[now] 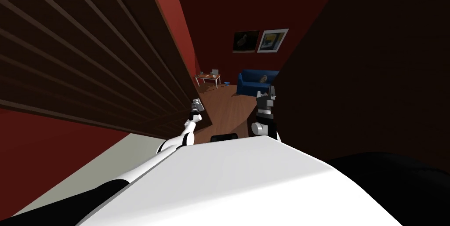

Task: Push the door open

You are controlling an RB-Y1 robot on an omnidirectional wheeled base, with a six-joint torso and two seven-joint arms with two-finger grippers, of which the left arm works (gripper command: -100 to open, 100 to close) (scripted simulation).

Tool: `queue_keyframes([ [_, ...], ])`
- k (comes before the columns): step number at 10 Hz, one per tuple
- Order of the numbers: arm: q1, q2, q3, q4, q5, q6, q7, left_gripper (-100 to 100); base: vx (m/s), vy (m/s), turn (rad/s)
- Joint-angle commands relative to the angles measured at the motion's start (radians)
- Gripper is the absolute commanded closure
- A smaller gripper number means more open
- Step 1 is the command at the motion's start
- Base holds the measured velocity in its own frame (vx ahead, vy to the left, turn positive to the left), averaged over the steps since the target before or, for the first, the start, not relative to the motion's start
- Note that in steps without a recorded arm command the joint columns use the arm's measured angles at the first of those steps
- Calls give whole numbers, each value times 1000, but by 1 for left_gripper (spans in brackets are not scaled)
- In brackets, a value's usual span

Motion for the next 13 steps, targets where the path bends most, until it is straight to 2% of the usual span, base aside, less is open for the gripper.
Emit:
queue_keyframes([
  [1, -3, 5, 17, -9, 6, 0, -9, 100, 194, -48, 45],
  [9, 4, 31, 88, -6, 31, -3, -36, 100, 178, -64, 50],
  [10, 12, 31, 87, -12, 30, 5, -36, 100, 88, -24, 52],
  [11, 14, 40, 104, -13, 36, 3, -42, 100, 122, -6, 51],
  [13, 16, 45, 121, -12, 42, 1, -49, 100, 191, -34, 42],
])
